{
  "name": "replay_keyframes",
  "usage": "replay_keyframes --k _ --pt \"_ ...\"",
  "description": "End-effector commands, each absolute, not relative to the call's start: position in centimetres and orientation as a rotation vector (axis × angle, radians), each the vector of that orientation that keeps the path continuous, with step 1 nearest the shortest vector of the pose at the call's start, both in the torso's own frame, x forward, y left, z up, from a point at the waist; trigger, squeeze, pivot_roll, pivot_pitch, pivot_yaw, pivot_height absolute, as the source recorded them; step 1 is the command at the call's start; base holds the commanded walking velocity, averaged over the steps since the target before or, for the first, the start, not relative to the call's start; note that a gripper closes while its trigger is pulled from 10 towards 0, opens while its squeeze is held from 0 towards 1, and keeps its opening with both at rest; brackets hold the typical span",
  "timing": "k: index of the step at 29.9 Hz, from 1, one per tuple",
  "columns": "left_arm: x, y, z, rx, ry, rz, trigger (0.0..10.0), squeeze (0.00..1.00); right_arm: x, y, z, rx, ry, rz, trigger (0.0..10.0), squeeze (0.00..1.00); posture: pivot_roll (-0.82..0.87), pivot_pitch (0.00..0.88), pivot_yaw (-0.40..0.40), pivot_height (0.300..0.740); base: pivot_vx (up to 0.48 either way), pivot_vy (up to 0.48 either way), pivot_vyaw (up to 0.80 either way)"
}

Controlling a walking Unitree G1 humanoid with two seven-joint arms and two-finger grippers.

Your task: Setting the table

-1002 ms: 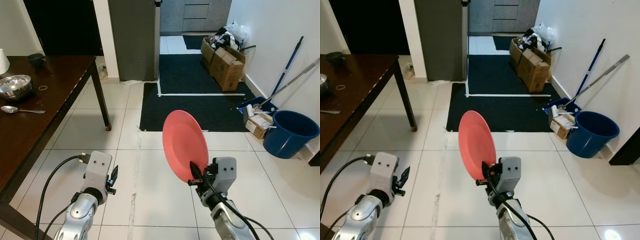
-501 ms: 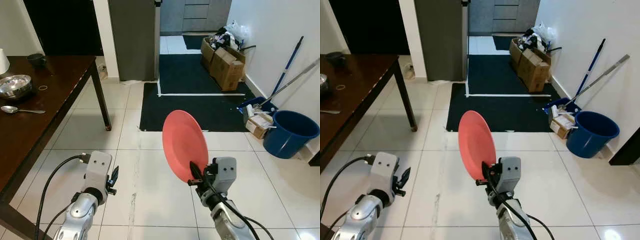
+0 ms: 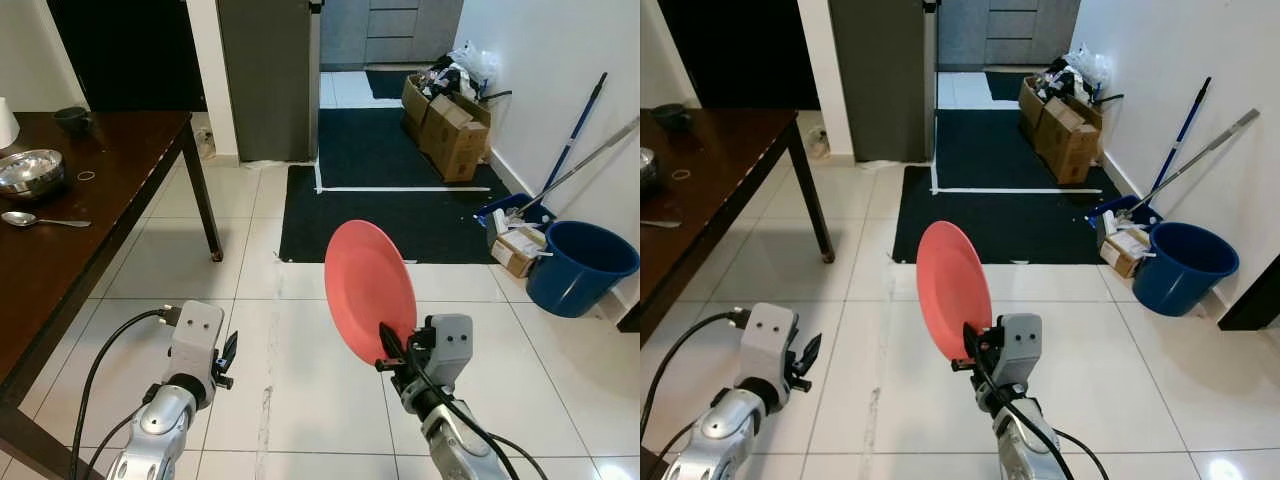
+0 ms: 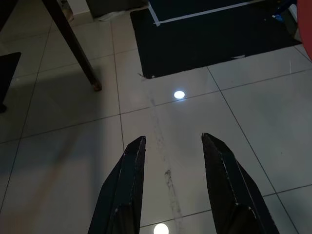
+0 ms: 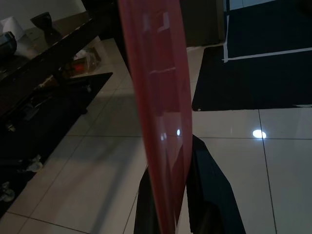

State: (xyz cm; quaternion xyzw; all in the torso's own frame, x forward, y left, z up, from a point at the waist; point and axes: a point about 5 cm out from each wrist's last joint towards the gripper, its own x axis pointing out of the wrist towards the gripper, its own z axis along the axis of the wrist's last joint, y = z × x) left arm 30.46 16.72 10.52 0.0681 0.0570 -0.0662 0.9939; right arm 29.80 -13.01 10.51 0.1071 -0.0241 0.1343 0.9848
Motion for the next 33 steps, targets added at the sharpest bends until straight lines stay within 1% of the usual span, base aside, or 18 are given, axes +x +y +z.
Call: replay_keyframes --k 1,10,16,23,31,33 --pt "30.4 16.8 10.7 0.121 0.102 -0.126 10.0 0.00 29.7 -13.0 10.4 0.215 -0.049 0.273 10.0 0.00 0.10 0.075 0.094 0.740 0.000 0.000 0.00" --pt "30.5 16.8 10.7 0.125 0.100 -0.132 10.0 0.00 29.7 -12.9 10.4 0.213 -0.050 0.275 10.0 0.00 0.09 0.069 0.097 0.740 0.000 0.000 0.00" --pt "31.3 16.6 11.4 0.152 0.065 -0.139 10.0 0.00 29.6 -13.2 10.5 0.203 -0.051 0.277 10.0 0.00 0.07 0.065 0.083 0.740 0.000 0.000 0.00" --pt "31.4 16.8 11.8 0.162 0.043 -0.134 10.0 0.00 29.5 -13.1 10.6 0.205 -0.054 0.280 10.0 0.00 0.07 0.078 0.090 0.740 0.000 0.000 0.00" --pt "31.4 16.4 12.0 0.155 0.020 -0.147 10.0 0.00 29.2 -13.0 10.4 0.206 -0.047 0.280 10.0 0.00 0.07 0.083 0.091 0.740 0.000 0.000 0.00" --pt "31.3 16.3 12.0 0.153 0.015 -0.150 10.0 0.00 29.2 -13.1 10.4 0.206 -0.046 0.279 10.0 0.00 0.07 0.083 0.091 0.740 0.268 0.000 0.00"
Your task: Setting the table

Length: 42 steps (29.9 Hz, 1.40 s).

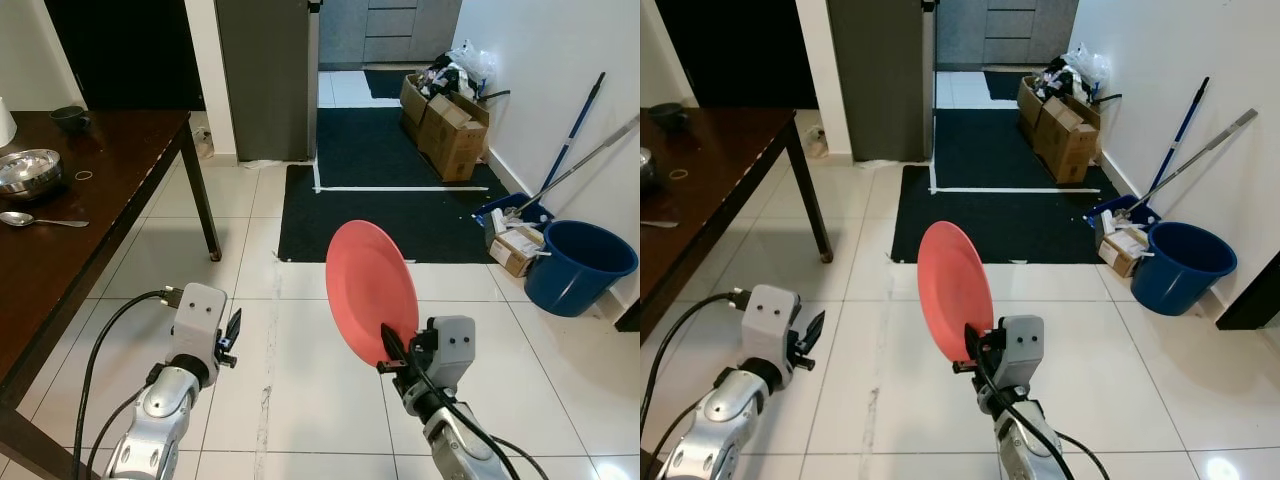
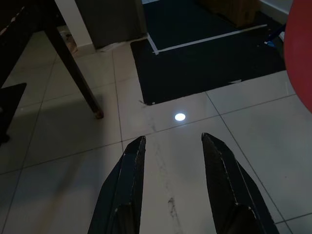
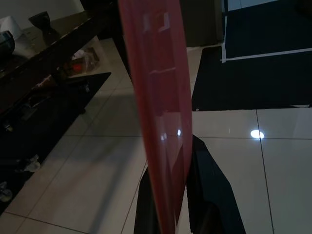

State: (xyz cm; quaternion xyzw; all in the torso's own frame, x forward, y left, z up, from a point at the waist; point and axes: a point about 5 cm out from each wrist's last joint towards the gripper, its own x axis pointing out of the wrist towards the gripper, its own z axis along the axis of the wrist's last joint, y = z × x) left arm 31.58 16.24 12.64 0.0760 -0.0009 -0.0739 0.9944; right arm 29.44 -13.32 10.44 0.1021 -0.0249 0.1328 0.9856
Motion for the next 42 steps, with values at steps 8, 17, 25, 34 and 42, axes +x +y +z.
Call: replay_keyframes --k 8,17,25,34,42 --pt "31.27 16.29 11.98 0.153 0.008 -0.152 10.0 0.00 29.19 -13.12 10.37 0.205 -0.044 0.278 10.0 0.00 0.07 0.087 0.090 0.740 0.439 0.000 0.00" --pt "31.20 16.25 11.86 0.151 0.009 -0.151 10.0 0.00 29.14 -13.20 10.38 0.204 -0.044 0.276 10.0 0.00 0.06 0.089 0.084 0.740 0.480 0.000 0.00" --pt "31.09 16.30 11.54 0.155 0.017 -0.156 10.0 0.00 29.46 -13.09 10.68 0.203 -0.054 0.277 10.0 0.00 0.06 0.085 0.099 0.740 0.480 0.000 0.00" --pt "31.55 16.14 12.10 0.155 0.003 -0.162 10.0 0.00 29.28 -13.11 10.49 0.206 -0.050 0.273 10.0 0.00 0.06 0.093 0.099 0.740 0.480 0.000 0.00" --pt "31.41 16.07 11.99 0.159 0.003 -0.173 10.0 0.00 29.59 -14.02 10.85 0.262 -0.061 0.216 10.0 0.00 0.06 0.084 0.107 0.740 0.480 0.000 0.00"
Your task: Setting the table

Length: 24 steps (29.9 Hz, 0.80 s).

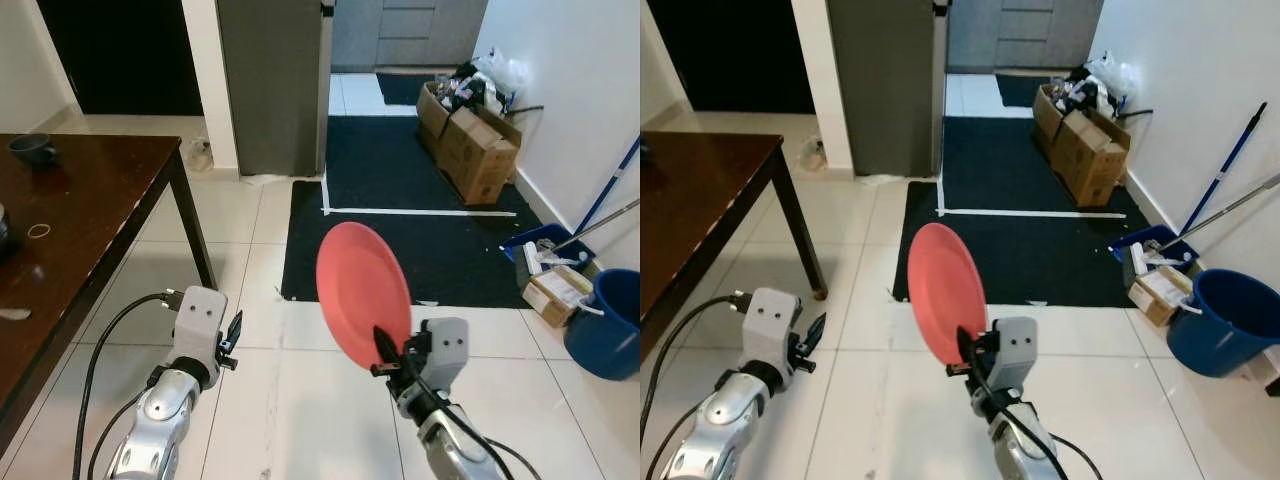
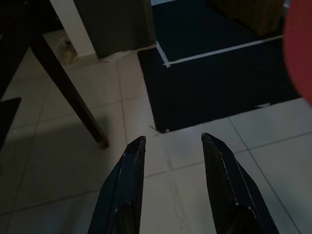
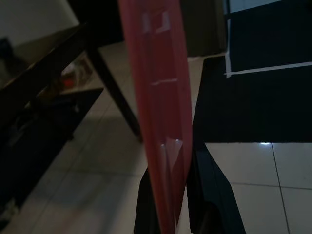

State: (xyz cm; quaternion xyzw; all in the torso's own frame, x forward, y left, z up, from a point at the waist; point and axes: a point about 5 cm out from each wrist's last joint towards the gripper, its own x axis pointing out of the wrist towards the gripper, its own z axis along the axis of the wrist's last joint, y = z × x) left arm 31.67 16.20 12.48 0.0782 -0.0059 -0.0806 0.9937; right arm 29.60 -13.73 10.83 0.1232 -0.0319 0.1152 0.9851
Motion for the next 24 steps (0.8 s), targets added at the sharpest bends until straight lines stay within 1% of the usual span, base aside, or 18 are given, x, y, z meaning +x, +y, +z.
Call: replay_keyframes --k 1,10,24 --pt "31.4 16.0 12.0 0.159 0.003 -0.174 10.0 0.00 29.7 -14.2 11.0 0.272 -0.064 0.206 10.0 0.00 0.06 0.084 0.107 0.740 0.480 0.000 0.00" --pt "31.6 15.9 12.1 0.159 -0.001 -0.179 10.0 0.00 30.3 -16.3 11.3 0.326 -0.074 0.069 10.0 0.00 0.06 0.086 0.112 0.740 0.480 0.000 0.00" --pt "31.6 15.8 12.0 0.155 0.000 -0.181 10.0 0.00 30.5 -16.8 11.2 0.326 -0.064 0.037 10.0 0.00 0.06 0.089 0.110 0.740 0.480 0.000 0.00"
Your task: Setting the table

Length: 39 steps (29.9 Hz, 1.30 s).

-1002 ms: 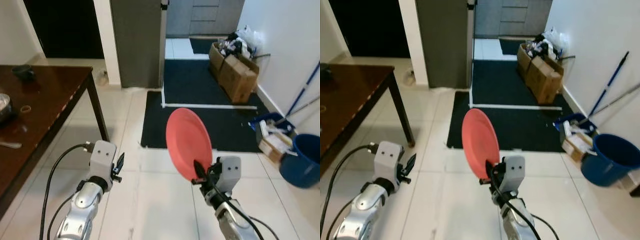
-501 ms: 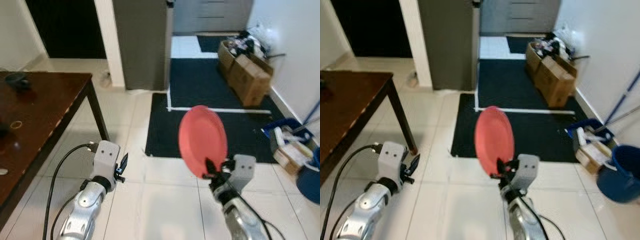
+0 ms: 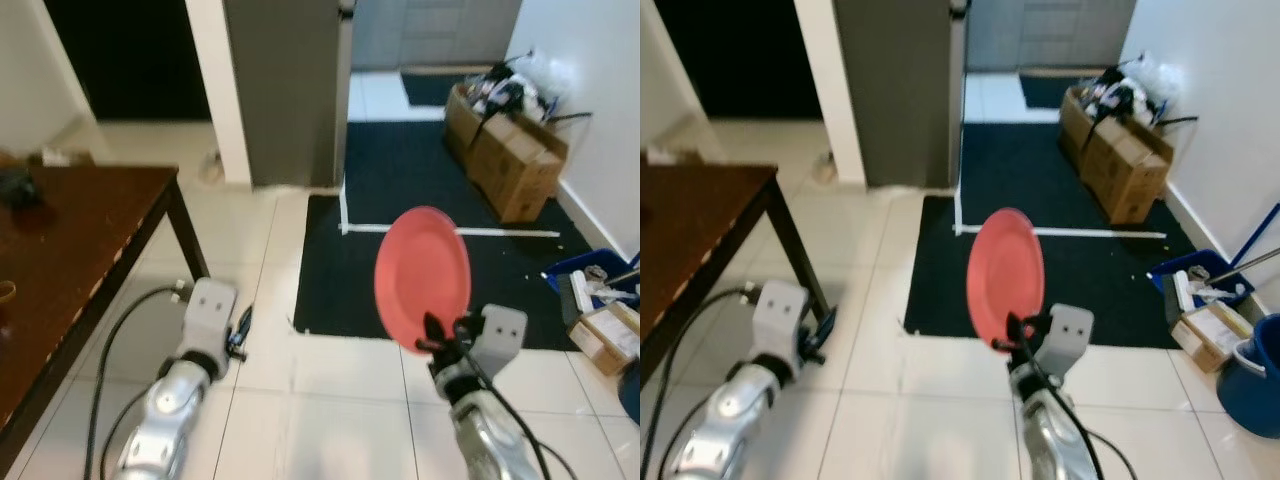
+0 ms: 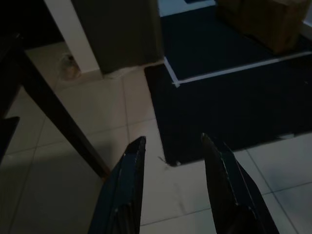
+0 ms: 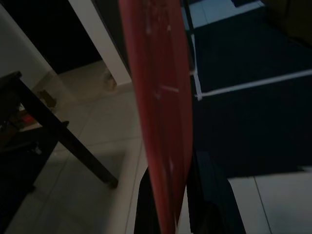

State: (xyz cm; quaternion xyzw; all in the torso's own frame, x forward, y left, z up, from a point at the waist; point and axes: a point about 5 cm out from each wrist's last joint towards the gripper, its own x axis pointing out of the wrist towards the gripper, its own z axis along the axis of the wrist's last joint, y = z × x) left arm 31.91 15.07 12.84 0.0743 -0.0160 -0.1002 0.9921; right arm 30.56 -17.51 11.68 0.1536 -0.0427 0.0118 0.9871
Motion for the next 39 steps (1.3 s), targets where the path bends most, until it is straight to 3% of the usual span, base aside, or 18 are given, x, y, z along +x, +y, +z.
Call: replay_keyframes --k 1,17,29,39 --pt "31.6 15.8 12.0 0.155 -0.001 -0.182 10.0 0.00 30.5 -16.8 11.1 0.326 -0.064 0.036 10.0 0.00 0.06 0.089 0.110 0.740 0.480 0.000 0.00" --pt "31.6 15.9 12.1 0.159 -0.003 -0.184 10.0 0.00 30.3 -16.8 10.9 0.319 -0.057 0.036 10.0 0.00 0.06 0.097 0.113 0.740 0.480 0.000 0.00" --pt "31.7 15.8 12.3 0.159 -0.006 -0.189 10.0 0.00 31.0 -18.5 13.4 0.268 -0.146 0.011 10.0 0.00 0.06 0.107 0.118 0.740 0.480 0.000 0.00" --pt "31.7 15.7 12.3 0.155 -0.006 -0.191 10.0 0.00 31.2 -17.8 14.0 0.263 -0.156 0.035 10.0 0.00 0.06 0.112 0.117 0.740 0.480 0.000 0.00"
